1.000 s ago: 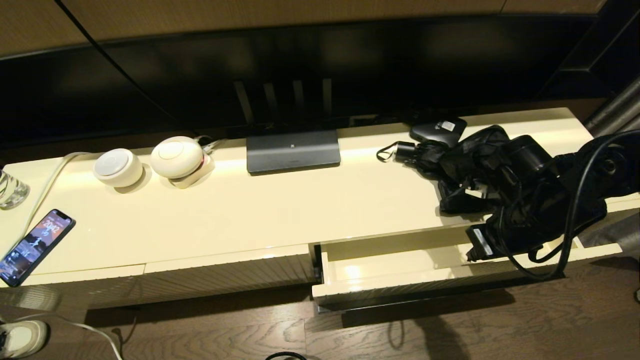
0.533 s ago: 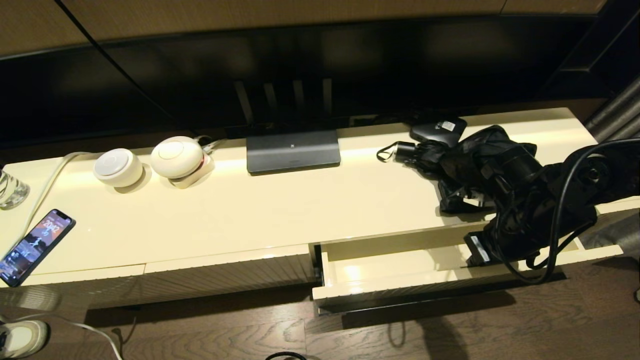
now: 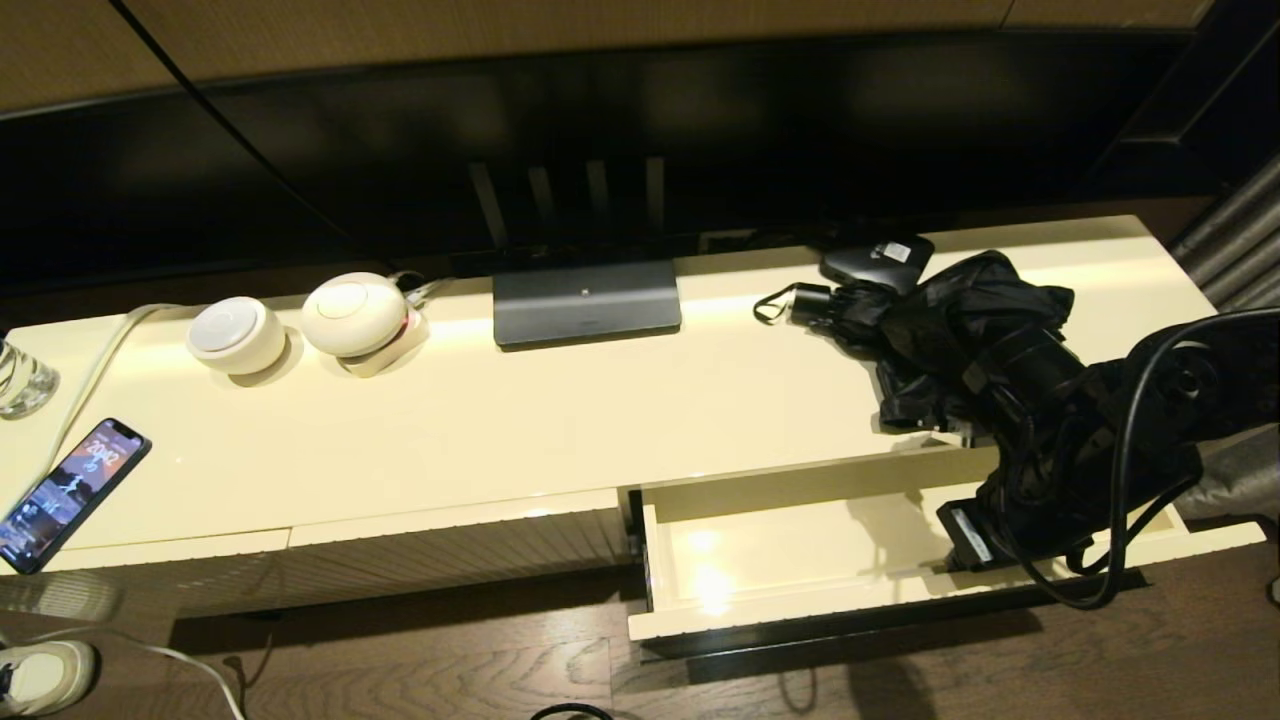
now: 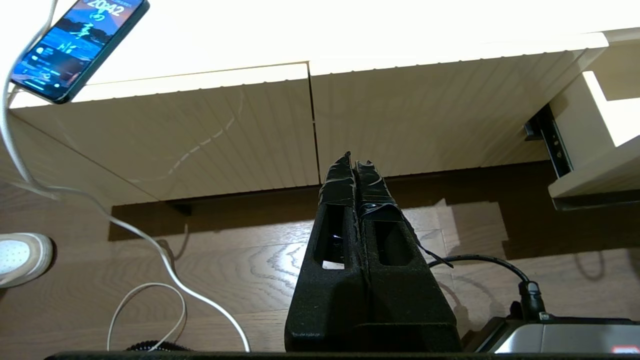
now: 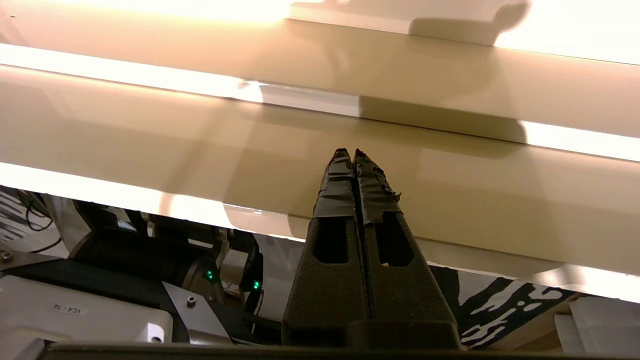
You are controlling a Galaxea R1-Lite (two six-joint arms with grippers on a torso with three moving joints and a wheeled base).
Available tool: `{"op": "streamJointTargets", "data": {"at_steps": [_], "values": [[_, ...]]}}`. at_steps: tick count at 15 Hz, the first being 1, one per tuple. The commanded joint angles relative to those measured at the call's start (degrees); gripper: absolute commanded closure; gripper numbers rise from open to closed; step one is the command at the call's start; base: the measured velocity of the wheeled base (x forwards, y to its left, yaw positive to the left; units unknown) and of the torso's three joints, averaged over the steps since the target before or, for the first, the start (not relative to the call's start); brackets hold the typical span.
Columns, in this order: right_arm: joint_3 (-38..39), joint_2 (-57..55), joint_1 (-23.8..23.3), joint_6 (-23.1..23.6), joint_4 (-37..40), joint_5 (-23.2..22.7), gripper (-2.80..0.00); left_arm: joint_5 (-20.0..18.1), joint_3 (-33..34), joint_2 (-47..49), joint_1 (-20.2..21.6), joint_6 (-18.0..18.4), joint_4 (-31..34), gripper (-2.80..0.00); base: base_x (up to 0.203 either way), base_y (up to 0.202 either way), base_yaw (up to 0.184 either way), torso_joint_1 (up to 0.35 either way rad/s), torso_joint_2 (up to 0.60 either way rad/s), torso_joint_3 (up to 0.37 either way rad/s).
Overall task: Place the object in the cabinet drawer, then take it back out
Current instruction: Open the drawer
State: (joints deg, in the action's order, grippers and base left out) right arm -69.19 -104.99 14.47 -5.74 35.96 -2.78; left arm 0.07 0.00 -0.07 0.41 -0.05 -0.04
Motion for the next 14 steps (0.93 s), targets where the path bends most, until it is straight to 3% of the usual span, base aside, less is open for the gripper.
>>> {"op": "streamJointTargets", "data": {"at_steps": [1, 14], "values": [[2.88, 0.81, 0.19, 0.0, 0.96, -0.18, 0.0, 0.01, 0.18, 0.07, 0.02, -0.04, -0.04, 0.0, 0.0, 0.0, 0.0, 0.0, 0.0, 0.0], [11.28, 1.8, 1.44, -0.15, 2.52, -0.63, 0.0, 0.01, 0.18, 0.07, 0.02, -0.04, -0.05, 0.0, 0.0, 0.0, 0.0, 0.0, 0.0, 0.0]]}}
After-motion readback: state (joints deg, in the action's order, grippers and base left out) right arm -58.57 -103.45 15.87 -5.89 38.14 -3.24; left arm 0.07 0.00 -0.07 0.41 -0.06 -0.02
